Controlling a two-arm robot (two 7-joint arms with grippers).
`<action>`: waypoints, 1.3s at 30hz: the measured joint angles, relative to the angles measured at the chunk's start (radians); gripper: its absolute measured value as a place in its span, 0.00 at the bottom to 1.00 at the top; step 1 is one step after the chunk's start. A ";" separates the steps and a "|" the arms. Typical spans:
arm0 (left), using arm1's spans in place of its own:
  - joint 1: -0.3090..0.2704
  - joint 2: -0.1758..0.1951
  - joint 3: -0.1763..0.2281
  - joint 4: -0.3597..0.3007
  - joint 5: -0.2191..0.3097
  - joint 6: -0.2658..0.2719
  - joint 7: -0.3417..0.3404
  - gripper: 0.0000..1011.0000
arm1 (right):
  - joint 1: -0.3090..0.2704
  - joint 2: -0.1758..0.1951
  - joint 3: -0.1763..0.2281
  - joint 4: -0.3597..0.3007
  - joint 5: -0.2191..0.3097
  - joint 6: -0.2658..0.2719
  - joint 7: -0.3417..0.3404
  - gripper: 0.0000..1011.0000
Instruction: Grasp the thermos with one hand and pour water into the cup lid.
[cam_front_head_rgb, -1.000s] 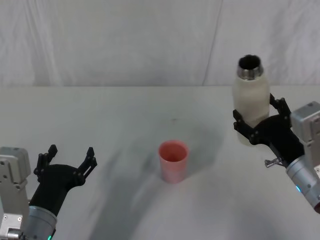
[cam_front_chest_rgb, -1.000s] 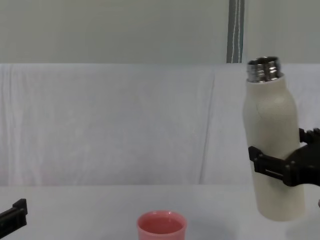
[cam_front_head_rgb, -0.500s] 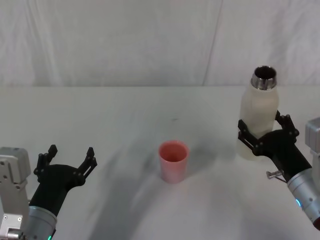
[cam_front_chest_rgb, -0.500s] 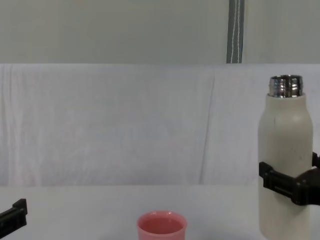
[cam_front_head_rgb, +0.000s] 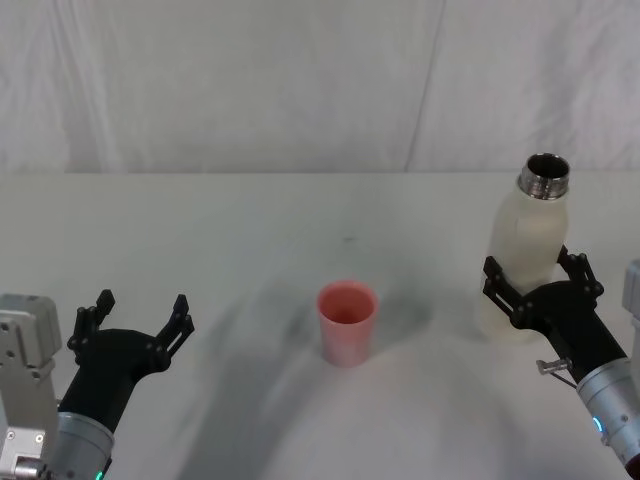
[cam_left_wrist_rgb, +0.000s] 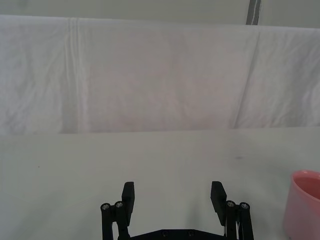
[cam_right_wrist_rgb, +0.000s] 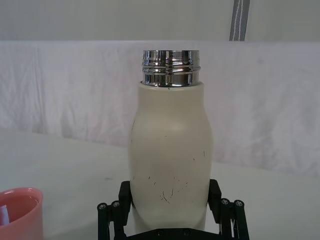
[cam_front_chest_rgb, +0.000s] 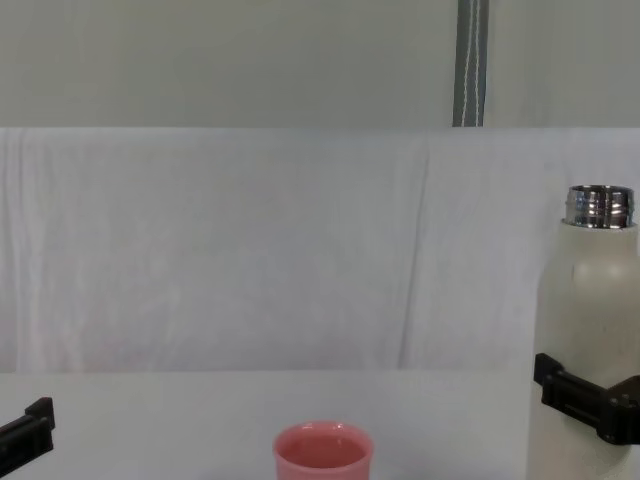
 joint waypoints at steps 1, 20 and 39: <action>0.000 0.000 0.000 0.000 0.000 0.000 0.000 0.99 | -0.001 -0.001 0.001 0.003 0.001 -0.002 -0.001 0.94; 0.000 0.000 0.000 0.000 0.000 0.000 0.000 0.99 | 0.005 0.006 0.001 0.046 0.000 -0.027 0.006 0.94; 0.000 0.000 0.000 0.000 0.000 0.000 0.000 0.99 | 0.016 0.002 0.000 0.074 0.005 -0.033 0.008 0.94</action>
